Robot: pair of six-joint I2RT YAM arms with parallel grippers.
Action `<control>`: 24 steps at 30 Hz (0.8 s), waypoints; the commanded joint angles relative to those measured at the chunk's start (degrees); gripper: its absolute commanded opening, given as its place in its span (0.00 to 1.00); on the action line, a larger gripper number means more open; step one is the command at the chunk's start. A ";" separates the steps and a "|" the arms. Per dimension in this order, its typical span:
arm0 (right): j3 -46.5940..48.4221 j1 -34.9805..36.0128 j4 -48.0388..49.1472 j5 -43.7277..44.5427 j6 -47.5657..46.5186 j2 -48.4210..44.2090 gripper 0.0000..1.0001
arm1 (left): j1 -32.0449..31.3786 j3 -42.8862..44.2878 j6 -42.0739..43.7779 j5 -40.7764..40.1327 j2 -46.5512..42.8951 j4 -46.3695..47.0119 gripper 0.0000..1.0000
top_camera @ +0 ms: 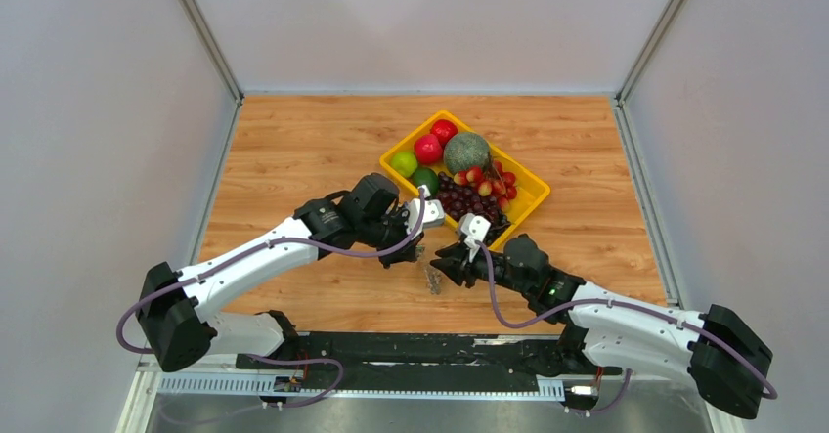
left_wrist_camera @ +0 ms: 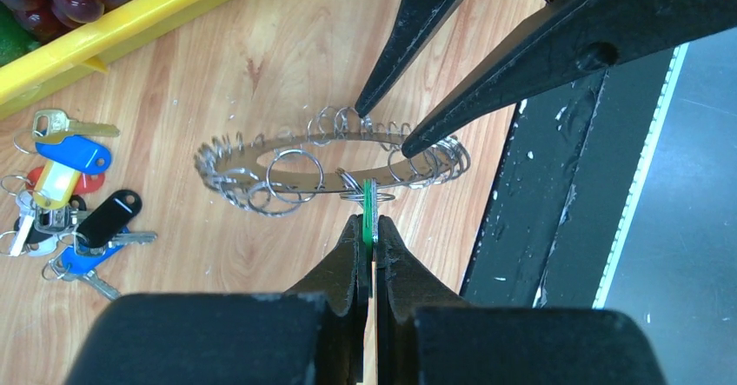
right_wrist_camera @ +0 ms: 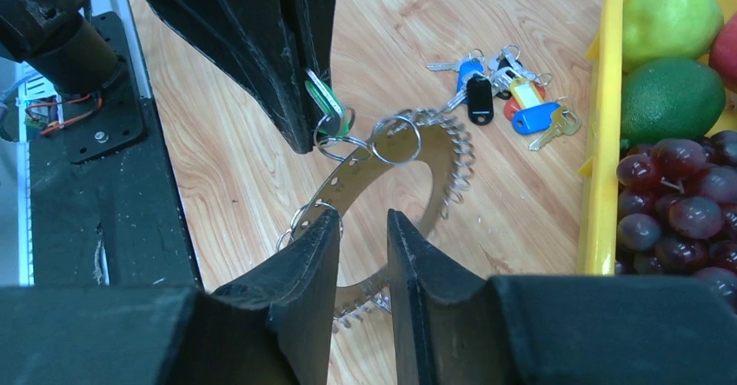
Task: Remove the keys from the keyring
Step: Remove the key from the keyring.
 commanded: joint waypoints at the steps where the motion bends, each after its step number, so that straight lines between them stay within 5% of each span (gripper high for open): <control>1: -2.34 -0.28 6.93 -1.36 0.34 -0.55 0.29 | -0.34 -0.84 2.66 1.18 -2.31 2.76 0.00; 6: -7.34 -1.39 19.33 -1.34 -0.45 0.18 0.28 | -0.34 -2.52 4.47 2.08 -3.81 4.36 0.00; 24: -8.61 -3.10 33.23 -11.44 -3.71 8.37 0.29 | -0.29 -5.22 8.55 5.03 -5.81 6.79 0.00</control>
